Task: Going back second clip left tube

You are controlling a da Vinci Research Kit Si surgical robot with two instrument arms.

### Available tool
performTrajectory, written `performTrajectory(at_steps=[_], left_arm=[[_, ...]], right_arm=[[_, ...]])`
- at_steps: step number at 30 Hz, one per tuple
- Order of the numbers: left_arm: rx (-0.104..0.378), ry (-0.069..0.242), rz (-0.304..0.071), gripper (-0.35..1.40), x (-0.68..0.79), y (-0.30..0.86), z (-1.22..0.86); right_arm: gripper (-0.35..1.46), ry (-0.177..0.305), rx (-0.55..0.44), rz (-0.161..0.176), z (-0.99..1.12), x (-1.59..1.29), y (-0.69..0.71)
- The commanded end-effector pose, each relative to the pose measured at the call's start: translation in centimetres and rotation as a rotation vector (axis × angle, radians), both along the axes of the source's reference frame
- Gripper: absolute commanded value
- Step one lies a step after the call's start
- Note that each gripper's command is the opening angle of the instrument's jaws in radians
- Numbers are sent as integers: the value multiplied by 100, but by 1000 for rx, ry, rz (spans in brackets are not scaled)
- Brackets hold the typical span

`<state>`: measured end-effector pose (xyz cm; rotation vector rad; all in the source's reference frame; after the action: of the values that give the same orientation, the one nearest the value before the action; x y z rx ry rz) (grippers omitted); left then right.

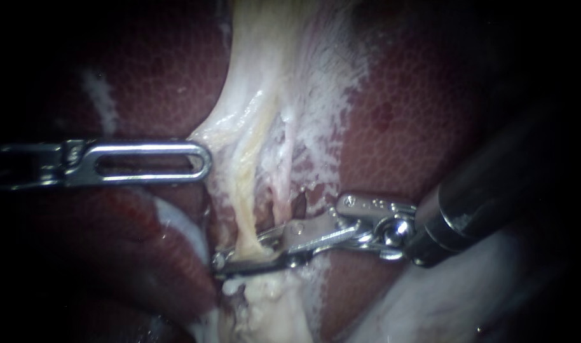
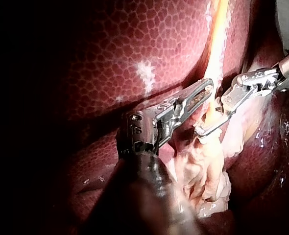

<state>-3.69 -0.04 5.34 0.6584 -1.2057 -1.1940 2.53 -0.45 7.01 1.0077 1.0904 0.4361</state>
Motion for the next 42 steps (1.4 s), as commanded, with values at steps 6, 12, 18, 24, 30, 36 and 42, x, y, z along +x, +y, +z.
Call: performTrajectory(at_steps=[6, 12, 18, 24, 30, 36, 42], left_arm=[[0, 0, 0, -35, 0, 0, 0], [0, 0, 0, -35, 0, -1, 0], [0, 0, 0, -35, 1, -1, -1], [0, 0, 0, -35, 0, -2, -2], [0, 0, 0, -35, 0, -2, -2], [0, 0, 0, -35, 1, -2, -2], [0, 0, 0, -35, 2, -2, -2]], right_arm=[[-35, 1, 0, -1, -1, 0, -1], [-12, -2, 6, 0, -3, 0, -1], [44, 69, -134, -22, -3, 3, 0], [56, 125, -246, -17, -4, 9, 1], [60, 138, -304, 0, -9, 8, 5], [60, 147, -318, -3, -14, 7, 4], [60, 149, -328, 5, -18, -2, 9]])
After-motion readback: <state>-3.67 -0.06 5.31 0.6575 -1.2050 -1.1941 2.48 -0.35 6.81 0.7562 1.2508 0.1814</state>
